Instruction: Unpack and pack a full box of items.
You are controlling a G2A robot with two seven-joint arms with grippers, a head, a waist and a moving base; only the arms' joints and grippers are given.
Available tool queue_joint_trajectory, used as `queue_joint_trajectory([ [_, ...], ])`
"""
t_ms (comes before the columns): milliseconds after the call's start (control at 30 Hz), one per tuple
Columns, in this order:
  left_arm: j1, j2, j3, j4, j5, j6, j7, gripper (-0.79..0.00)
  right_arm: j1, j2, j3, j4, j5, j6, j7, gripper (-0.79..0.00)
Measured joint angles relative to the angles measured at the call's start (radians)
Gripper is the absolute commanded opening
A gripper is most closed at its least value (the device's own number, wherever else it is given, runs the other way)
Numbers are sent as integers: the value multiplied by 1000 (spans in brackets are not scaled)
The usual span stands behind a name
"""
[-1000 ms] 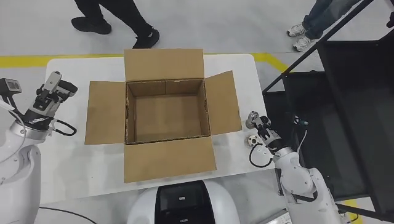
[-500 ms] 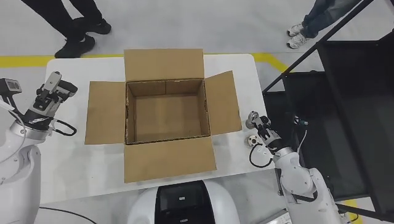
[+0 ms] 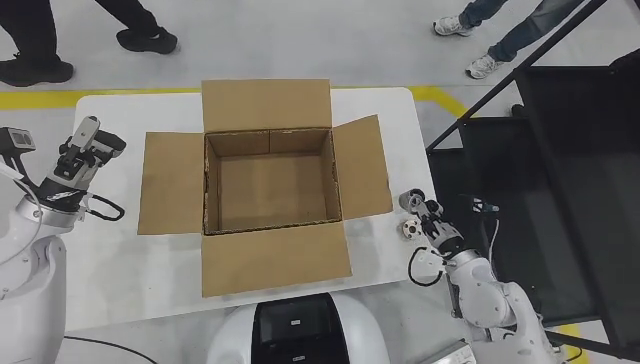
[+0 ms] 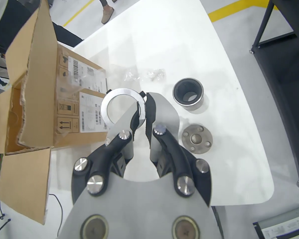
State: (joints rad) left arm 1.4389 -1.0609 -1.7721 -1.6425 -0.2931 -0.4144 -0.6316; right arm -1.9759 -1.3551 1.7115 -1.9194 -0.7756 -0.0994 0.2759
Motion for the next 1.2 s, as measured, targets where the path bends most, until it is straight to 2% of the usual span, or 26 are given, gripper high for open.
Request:
queue_joint_trajectory([
  [400,0,0,0,0,0,0,0,0,36,3,-117,163,-323,54,-100,-785],
  [900,0,0,0,0,0,0,0,0,115,7,-202,304,-506,94,-85,-785],
  [1200,0,0,0,0,0,0,0,0,147,9,-227,345,-551,105,-57,-785],
])
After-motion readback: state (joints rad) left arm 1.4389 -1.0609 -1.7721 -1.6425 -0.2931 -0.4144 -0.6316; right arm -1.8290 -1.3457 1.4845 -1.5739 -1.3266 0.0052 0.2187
